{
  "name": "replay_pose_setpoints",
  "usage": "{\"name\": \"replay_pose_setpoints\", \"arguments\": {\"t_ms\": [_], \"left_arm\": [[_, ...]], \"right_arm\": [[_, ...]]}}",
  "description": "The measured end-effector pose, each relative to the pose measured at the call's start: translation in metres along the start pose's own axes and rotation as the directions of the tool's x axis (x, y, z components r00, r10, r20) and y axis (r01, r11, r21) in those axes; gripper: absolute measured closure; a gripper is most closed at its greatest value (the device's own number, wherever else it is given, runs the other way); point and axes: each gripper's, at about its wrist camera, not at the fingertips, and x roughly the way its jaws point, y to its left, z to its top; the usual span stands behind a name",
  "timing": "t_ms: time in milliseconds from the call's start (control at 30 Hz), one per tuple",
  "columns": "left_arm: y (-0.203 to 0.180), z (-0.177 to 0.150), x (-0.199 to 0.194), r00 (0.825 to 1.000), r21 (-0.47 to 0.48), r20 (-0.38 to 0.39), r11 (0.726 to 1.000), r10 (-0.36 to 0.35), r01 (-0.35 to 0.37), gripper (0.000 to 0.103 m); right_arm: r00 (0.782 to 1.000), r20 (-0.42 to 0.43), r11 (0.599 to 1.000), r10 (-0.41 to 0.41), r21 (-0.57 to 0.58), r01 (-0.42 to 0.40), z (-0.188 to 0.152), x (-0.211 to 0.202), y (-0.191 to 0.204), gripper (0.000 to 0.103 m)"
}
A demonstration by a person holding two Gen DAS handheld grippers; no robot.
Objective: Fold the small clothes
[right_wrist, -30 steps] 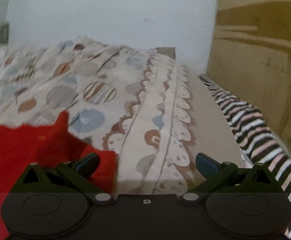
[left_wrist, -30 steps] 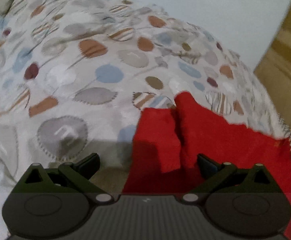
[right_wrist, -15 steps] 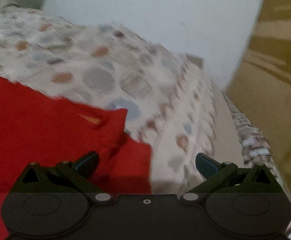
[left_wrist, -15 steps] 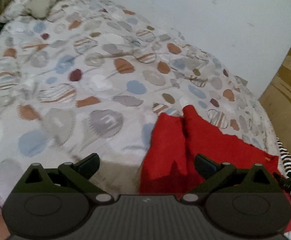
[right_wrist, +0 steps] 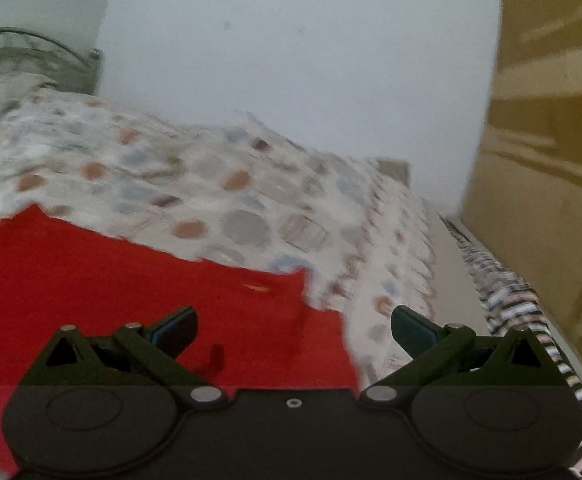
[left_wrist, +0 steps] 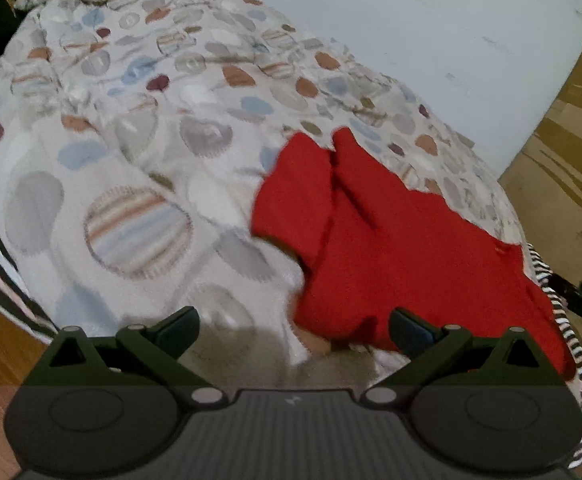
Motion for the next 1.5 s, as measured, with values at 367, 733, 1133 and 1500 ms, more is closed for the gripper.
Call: {"name": "replay_pose_setpoints", "arguments": {"t_ms": [367, 733, 1133, 1500], "left_arm": [[-0.01, -0.032, -0.012, 0.999, -0.051, -0.033, 0.998, -0.028, 0.026, 0.0], [-0.011, -0.05, -0.006, 0.998, -0.099, -0.067, 0.995, -0.011, 0.004, 0.0], [-0.012, -0.046, -0.01, 0.99, -0.134, -0.034, 0.982, -0.14, 0.134, 0.0], [-0.002, -0.021, 0.059, 0.929, -0.263, 0.019, 0.895, -0.369, 0.361, 0.0]], "right_arm": [[0.991, 0.124, 0.991, 0.051, -0.129, -0.035, -0.04, -0.04, 0.087, 0.0], [0.904, 0.406, 0.915, -0.132, -0.3, 0.268, -0.103, -0.044, 0.135, 0.001], [0.906, 0.408, 0.917, -0.11, -0.311, 0.251, -0.104, -0.042, 0.134, 0.001], [0.907, 0.408, 0.918, -0.108, -0.31, 0.249, -0.105, -0.043, 0.134, 0.001]]}}
